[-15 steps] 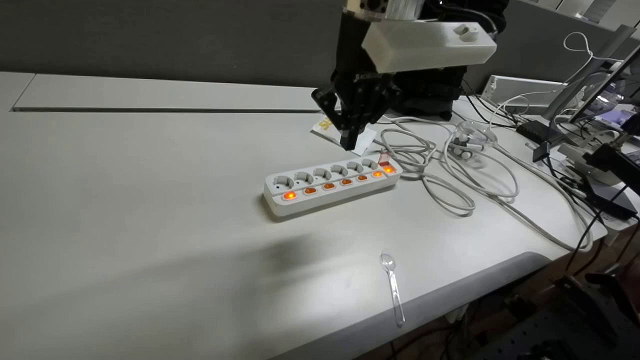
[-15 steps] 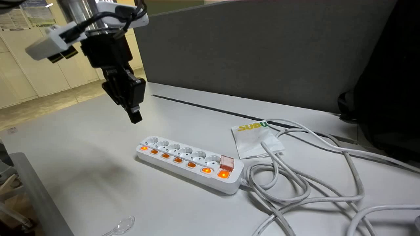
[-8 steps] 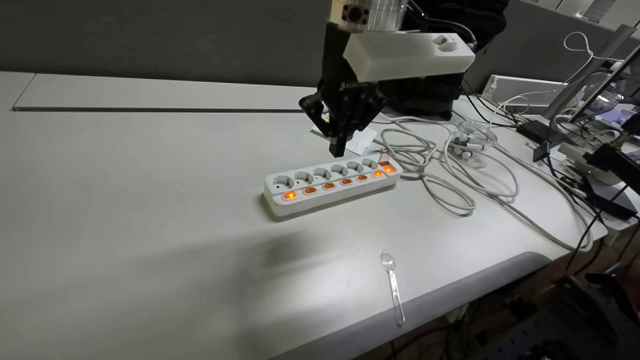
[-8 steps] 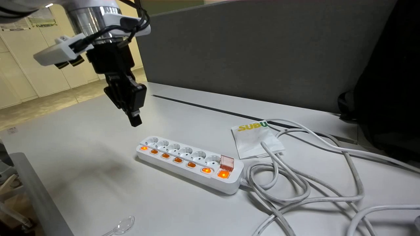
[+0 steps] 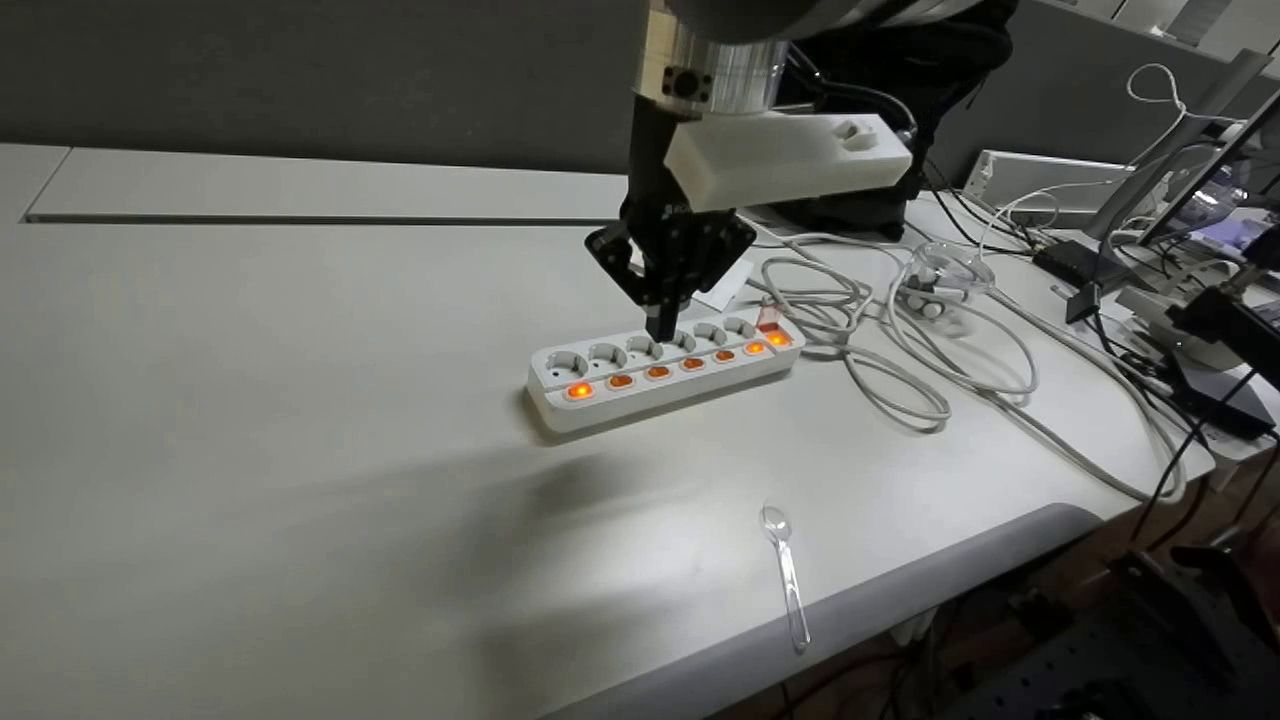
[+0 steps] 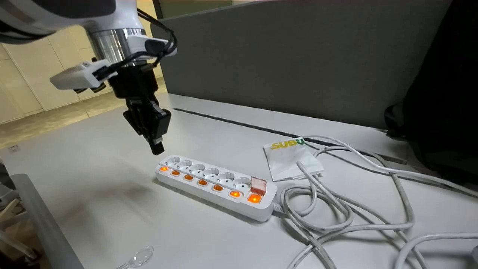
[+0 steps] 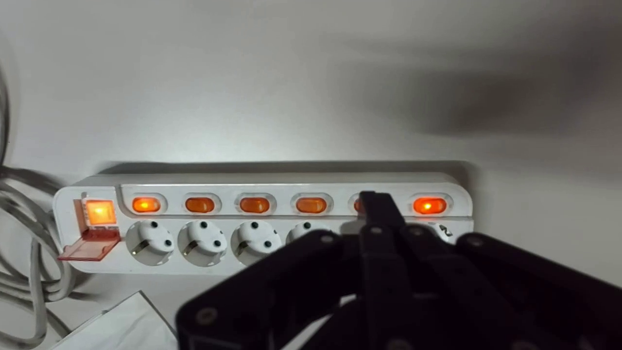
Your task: Turn off the first switch on the left side of the adapter
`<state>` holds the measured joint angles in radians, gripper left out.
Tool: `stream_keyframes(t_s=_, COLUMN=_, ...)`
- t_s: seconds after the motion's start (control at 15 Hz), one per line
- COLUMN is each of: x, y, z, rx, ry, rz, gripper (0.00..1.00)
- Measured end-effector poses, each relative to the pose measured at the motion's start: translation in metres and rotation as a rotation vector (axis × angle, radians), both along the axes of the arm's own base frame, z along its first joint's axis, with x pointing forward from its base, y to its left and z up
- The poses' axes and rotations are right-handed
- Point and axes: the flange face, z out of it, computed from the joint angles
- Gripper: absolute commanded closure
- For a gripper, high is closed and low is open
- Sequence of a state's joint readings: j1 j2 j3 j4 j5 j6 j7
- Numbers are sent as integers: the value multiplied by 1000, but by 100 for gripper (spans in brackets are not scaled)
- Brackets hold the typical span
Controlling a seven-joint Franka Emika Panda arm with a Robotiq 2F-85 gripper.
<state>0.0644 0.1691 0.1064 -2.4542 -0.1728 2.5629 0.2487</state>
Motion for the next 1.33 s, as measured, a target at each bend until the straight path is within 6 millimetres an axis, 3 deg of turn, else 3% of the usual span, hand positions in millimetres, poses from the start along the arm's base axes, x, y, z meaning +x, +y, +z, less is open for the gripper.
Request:
stream_keyframes(t_s=0.67, x=19, y=33, z=-49, rx=27, ry=1, rz=52, gripper=100)
stream_keyframes(t_s=1.33, x=17, y=42, z=-67, rx=35, ry=6, rz=58, gripper=100)
